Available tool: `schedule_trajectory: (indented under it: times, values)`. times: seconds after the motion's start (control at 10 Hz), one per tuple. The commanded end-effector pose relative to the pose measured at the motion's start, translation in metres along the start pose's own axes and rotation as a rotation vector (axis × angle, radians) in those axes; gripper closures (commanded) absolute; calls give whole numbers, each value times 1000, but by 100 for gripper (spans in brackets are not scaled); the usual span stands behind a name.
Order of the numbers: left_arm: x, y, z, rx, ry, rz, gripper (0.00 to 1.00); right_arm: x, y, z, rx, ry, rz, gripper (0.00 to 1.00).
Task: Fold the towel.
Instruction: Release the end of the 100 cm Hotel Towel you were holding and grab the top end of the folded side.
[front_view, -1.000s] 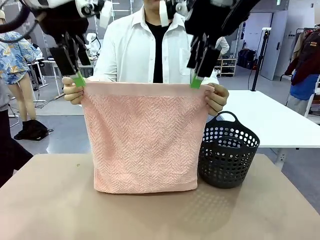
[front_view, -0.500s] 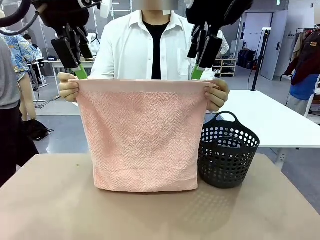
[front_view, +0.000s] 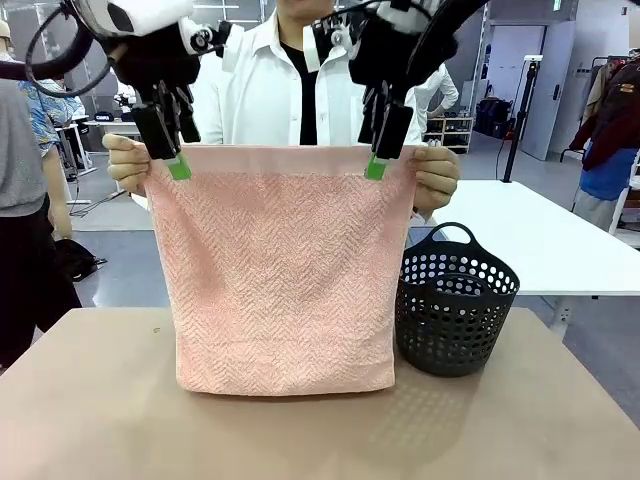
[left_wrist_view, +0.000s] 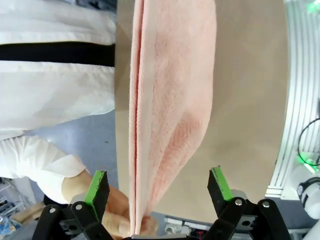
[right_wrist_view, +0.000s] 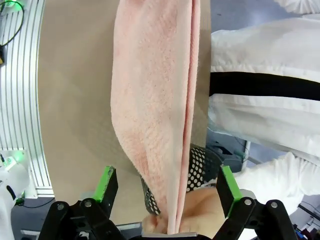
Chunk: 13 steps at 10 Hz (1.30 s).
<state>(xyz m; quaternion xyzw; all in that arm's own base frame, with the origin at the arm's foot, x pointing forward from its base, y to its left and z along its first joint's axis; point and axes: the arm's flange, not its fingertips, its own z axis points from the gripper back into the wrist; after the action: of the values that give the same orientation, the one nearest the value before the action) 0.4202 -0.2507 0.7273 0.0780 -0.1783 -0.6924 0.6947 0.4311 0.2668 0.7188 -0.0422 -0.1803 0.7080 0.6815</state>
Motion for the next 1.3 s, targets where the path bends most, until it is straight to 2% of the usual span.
schedule_trajectory:
  times: [0.0,0.3,0.4,0.5,0.6,0.7,0.8,1.0,1.2]
  values:
    - [-3,13,-8,-11,10,-16,0,4,-15,-5,27,27,-33,0]
    - [-5,18,-29,-65,20,19,0,-2,-22,-23,71,33,-84,0]
    - [-5,17,-31,-45,24,-8,59,-3,-22,-24,68,35,-70,39]
    - [-6,16,-30,-44,33,0,60,-3,-22,-24,70,42,-70,60]
    - [-6,16,-30,-35,22,10,100,-3,-22,-26,75,49,-71,99]
    - [-6,15,-30,-34,17,7,65,-4,-22,-27,77,52,-71,100]
    - [-6,14,-30,-32,17,2,100,-5,-23,-27,77,51,-77,100]
    - [-7,13,-30,-30,19,4,100,-6,-22,-29,78,54,-80,97]
    - [-9,11,-28,-28,12,11,100,-6,-19,-28,68,59,-76,100]
